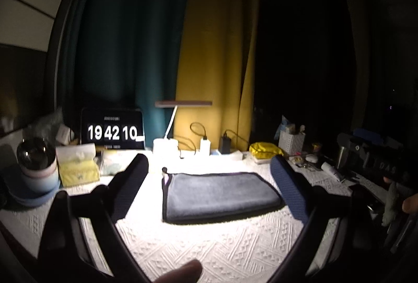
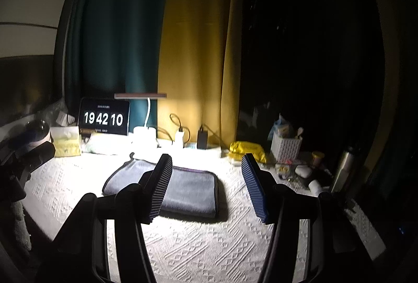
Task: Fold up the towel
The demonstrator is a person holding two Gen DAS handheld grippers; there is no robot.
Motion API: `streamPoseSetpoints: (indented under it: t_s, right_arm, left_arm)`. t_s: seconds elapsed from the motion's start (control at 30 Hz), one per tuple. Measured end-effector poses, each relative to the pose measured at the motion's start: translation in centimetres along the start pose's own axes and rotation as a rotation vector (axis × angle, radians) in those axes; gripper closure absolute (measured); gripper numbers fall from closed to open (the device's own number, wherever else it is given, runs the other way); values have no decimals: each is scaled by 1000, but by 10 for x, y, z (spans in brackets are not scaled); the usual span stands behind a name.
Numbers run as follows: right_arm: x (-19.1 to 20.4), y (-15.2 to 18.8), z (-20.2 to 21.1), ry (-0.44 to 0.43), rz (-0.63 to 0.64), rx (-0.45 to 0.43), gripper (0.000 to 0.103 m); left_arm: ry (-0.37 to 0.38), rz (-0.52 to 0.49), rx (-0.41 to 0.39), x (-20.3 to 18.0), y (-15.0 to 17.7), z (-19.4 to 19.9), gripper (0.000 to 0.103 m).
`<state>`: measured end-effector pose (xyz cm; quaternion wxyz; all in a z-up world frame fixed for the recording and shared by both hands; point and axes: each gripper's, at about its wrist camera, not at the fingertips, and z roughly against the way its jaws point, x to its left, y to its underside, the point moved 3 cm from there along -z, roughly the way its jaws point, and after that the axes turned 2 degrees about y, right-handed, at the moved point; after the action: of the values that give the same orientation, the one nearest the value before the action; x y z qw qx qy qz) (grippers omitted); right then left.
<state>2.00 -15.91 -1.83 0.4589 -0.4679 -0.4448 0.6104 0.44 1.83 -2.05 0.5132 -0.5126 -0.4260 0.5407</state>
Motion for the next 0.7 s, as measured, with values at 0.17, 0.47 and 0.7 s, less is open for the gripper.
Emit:
streamPoseSetpoints:
  t_s: [0.17, 0.47, 0.7]
  right_arm:
    - [-4, -9, 1, 8, -2, -18, 44]
    - [-7, -14, -2, 17, -5, -29, 44]
    - [-6, -13, -5, 15, -6, -24, 44]
  left_arm:
    - [-9, 3, -10, 2, -9, -1, 8]
    - [-5, 15, -1, 3, -12, -3, 8]
    - [-1, 17, -3, 3, -13, -3, 8]
